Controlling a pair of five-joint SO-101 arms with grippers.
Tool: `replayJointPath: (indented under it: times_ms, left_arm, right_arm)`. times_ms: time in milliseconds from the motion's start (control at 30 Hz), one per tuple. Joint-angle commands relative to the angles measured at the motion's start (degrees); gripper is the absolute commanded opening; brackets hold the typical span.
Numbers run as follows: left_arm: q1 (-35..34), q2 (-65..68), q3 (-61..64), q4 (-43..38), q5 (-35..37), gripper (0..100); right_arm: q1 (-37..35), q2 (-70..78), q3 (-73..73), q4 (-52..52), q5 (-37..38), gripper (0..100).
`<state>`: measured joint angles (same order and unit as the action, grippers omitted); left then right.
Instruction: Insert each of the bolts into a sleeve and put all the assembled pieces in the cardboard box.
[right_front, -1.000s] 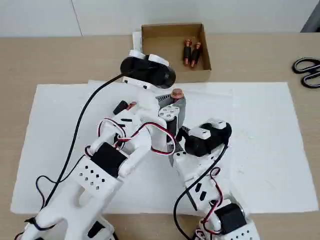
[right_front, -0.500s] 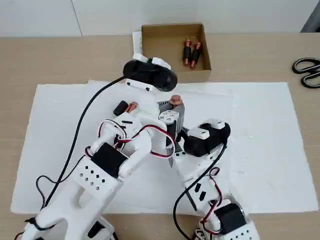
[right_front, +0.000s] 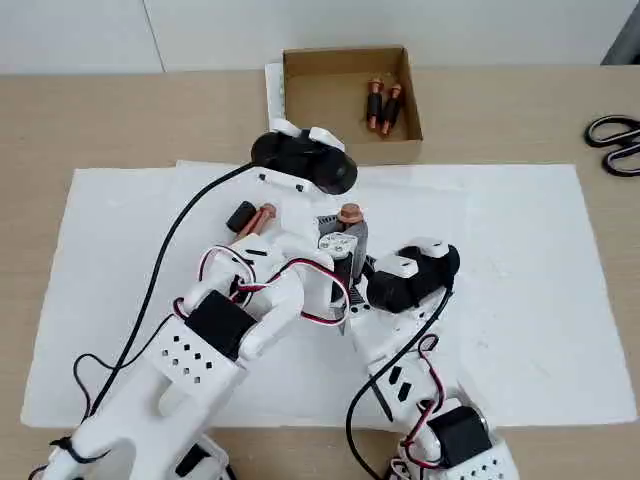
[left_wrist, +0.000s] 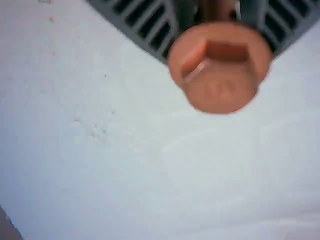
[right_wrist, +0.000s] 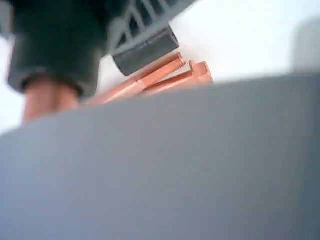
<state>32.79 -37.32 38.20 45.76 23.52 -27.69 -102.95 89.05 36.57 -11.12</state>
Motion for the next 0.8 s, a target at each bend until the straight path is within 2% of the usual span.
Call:
replayJointPath:
  times_ms: [0,133,433,500,600,767]
  left_arm:
    - [-0.35,-1.05,0.13,0.97,-0.62,7]
    - [-0.35,-1.14,0.13,1.05,-0.44,19]
    - [-0.35,-1.58,-1.63,3.52,-0.62,20]
    - [-0.7,-1.58,-4.35,6.42,-0.62,20]
    - [-2.55,-1.67,-11.56,16.26,-1.05,20]
    - [-13.89,-1.67,-23.69,28.13,-14.95,25]
  right_arm:
    - [0.13,-0.92,-0.88,-1.71,-0.44,0.3]
    - [0.13,-0.92,-0.88,-1.71,-0.44,0.3]
    - [0.13,-0.92,-0.88,-1.71,-0.44,0.3]
    - [0.13,-0.92,-0.88,-1.71,-0.44,0.3]
    - [0.48,-0.92,-0.88,-1.71,-0.44,0.3]
    - [0.66,-0.84,-0.7,-1.71,-0.35,0.3]
